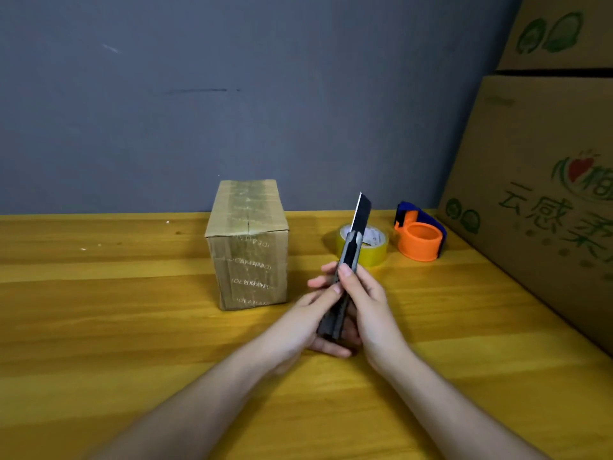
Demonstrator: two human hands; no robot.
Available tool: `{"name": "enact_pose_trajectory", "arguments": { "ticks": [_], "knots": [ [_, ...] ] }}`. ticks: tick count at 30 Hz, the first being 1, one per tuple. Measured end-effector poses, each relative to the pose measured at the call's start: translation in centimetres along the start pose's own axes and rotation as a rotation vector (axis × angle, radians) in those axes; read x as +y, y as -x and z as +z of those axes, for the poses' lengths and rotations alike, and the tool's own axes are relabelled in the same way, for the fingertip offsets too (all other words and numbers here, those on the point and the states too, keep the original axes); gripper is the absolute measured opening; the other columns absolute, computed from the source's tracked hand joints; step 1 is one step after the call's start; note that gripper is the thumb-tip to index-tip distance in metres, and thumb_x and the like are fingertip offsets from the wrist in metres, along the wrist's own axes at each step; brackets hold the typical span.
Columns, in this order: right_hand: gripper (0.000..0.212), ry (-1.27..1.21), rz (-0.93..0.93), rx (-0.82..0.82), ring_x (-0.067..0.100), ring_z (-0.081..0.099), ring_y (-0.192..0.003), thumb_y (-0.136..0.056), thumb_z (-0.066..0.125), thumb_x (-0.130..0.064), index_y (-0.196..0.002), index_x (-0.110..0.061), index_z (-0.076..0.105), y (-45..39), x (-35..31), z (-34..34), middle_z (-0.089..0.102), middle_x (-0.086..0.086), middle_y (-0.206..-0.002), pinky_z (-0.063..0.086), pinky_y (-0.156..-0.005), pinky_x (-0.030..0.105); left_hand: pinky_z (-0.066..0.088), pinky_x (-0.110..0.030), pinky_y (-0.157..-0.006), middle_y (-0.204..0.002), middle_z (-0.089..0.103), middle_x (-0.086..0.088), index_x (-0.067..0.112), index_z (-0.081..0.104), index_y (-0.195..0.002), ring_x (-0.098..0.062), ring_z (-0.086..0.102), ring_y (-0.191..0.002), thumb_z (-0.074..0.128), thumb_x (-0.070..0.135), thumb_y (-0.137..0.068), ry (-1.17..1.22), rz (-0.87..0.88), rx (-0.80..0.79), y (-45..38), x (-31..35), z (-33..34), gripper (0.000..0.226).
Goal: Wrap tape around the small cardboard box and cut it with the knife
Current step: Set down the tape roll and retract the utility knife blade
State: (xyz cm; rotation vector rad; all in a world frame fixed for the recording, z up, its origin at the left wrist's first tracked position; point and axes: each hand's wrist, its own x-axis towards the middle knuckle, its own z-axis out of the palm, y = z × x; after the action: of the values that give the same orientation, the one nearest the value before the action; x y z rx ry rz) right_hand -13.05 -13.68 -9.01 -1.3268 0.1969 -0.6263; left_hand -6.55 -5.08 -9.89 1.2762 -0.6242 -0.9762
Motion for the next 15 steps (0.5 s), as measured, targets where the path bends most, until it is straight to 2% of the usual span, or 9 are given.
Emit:
{"name": "enact_pose_trajectory", "arguments": {
  "ticks": [2,4,6,8,12,14,15],
  "knots": [
    [0.022,0.102,-0.019,-0.002,0.028,0.061,-0.069,-0.096,0.046,-0.026,-0.087,-0.020,0.065,0.14,0.02,0.00,0.074,0.011,-0.084,0.049,-0.057,0.032,0.057,-0.030,-0.051,-0.076,0.067,-0.001,0.014,0.057,-0.110,-0.014,0.066,-0.064,0.044,0.039,-0.094,-0.009,0.023,0.018,0.03,-0.10,0.31,0.033],
    [0.023,0.166,0.001,0.013,0.027,0.052,-0.059,-0.096,0.045,-0.032,-0.086,-0.024,0.064,0.37,-0.03,-0.05,0.075,0.011,-0.086,0.037,-0.040,0.023,0.057,-0.028,-0.048,-0.064,0.059,-0.002,0.012,0.056,-0.105,-0.013,0.059,-0.052,0.042,0.035,-0.096,-0.048,0.049,0.036,-0.05,-0.28,0.64,0.027],
    [0.024,0.166,0.026,0.021,0.022,0.048,-0.047,-0.096,0.045,-0.032,-0.086,-0.021,0.063,0.51,-0.12,0.02,0.075,0.010,-0.086,0.033,-0.033,0.018,0.054,-0.027,-0.045,-0.059,0.052,-0.004,0.012,0.055,-0.097,-0.012,0.054,-0.046,0.041,0.031,-0.097,-0.082,0.078,0.059,-0.06,-0.46,0.91,0.024],
    [0.024,0.143,0.035,0.017,0.014,0.050,-0.041,-0.096,0.045,-0.030,-0.086,-0.018,0.063,0.61,-0.27,0.10,0.074,0.010,-0.084,0.034,-0.032,0.016,0.052,-0.024,-0.041,-0.053,0.049,-0.003,0.013,0.054,-0.087,-0.012,0.051,-0.041,0.040,0.031,-0.098,-0.098,0.104,0.082,-0.11,-0.64,1.08,0.025],
    [0.024,0.138,0.034,0.016,0.028,0.057,-0.063,-0.096,0.045,-0.029,-0.084,-0.020,0.064,0.58,-0.28,-0.01,0.074,0.004,-0.079,0.037,-0.043,0.023,0.050,-0.021,-0.039,-0.055,0.047,-0.004,0.011,0.051,-0.086,-0.009,0.050,-0.041,0.038,0.028,-0.099,-0.119,0.102,0.068,-0.16,-0.78,1.11,0.025],
    [0.021,0.136,0.037,-0.014,0.024,0.059,-0.066,-0.097,0.045,-0.027,-0.088,-0.023,0.064,0.46,-0.13,-0.15,0.075,0.003,-0.083,0.036,-0.046,0.024,0.051,-0.021,-0.041,-0.060,0.046,-0.006,0.013,0.050,-0.087,-0.009,0.050,-0.042,0.036,0.025,-0.100,-0.111,0.099,0.046,-0.14,-0.70,1.03,0.022],
    [0.019,0.139,0.034,-0.035,0.017,0.062,-0.065,-0.097,0.044,-0.024,-0.092,-0.023,0.063,0.37,-0.03,-0.24,0.075,0.002,-0.085,0.037,-0.046,0.023,0.051,-0.021,-0.043,-0.062,0.046,-0.007,0.014,0.049,-0.087,-0.009,0.051,-0.044,0.035,0.023,-0.100,-0.098,0.095,0.030,-0.11,-0.62,0.98,0.021]
  ]
}}
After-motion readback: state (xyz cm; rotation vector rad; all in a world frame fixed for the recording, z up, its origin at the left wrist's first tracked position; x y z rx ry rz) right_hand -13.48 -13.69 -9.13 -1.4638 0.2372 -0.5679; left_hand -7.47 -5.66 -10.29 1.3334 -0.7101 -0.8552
